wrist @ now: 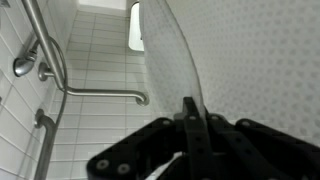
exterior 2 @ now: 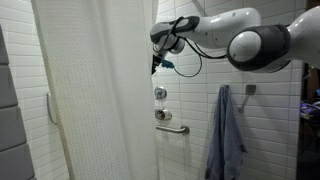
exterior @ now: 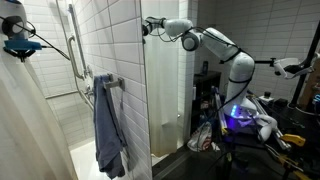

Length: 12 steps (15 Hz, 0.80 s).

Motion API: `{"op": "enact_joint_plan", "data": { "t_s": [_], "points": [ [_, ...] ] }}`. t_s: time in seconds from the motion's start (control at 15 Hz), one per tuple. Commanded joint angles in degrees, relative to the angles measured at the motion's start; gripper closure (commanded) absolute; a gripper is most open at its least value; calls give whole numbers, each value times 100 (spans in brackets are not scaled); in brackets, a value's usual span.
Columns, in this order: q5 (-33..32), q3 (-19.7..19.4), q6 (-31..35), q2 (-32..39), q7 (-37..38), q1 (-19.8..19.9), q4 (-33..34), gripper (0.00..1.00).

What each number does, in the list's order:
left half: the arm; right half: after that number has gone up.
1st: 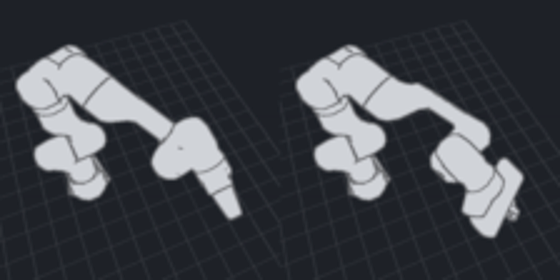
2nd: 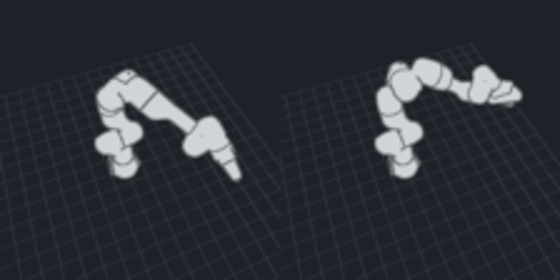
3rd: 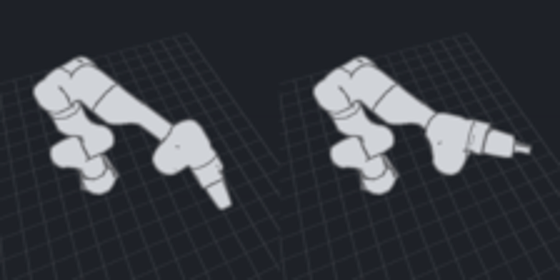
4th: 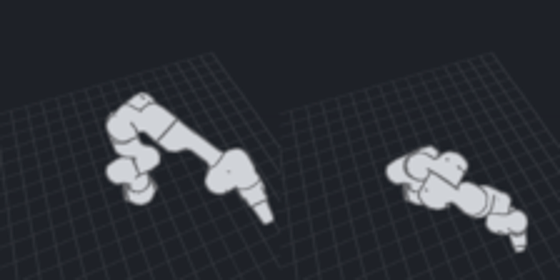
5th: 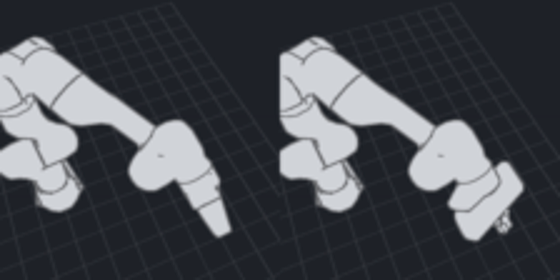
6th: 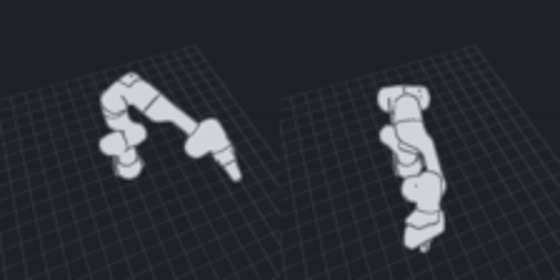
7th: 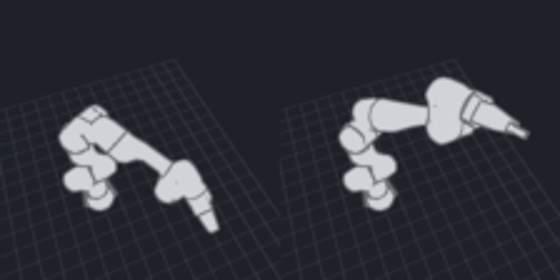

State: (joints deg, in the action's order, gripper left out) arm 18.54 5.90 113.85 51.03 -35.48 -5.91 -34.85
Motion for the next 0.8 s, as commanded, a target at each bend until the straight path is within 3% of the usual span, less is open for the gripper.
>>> {"op": "enact_joint_plan", "data": {
  "t_s": [0.0, 0.33, 0.73],
  "points": [
    [-387, -412, 262, 137, 1114, -383, -18, 100],
    [-591, -699, 320, -67, 2333, -656, -285, 100],
    [-527, -697, 108, -218, 2921, -795, -452, 100]
  ]
}}
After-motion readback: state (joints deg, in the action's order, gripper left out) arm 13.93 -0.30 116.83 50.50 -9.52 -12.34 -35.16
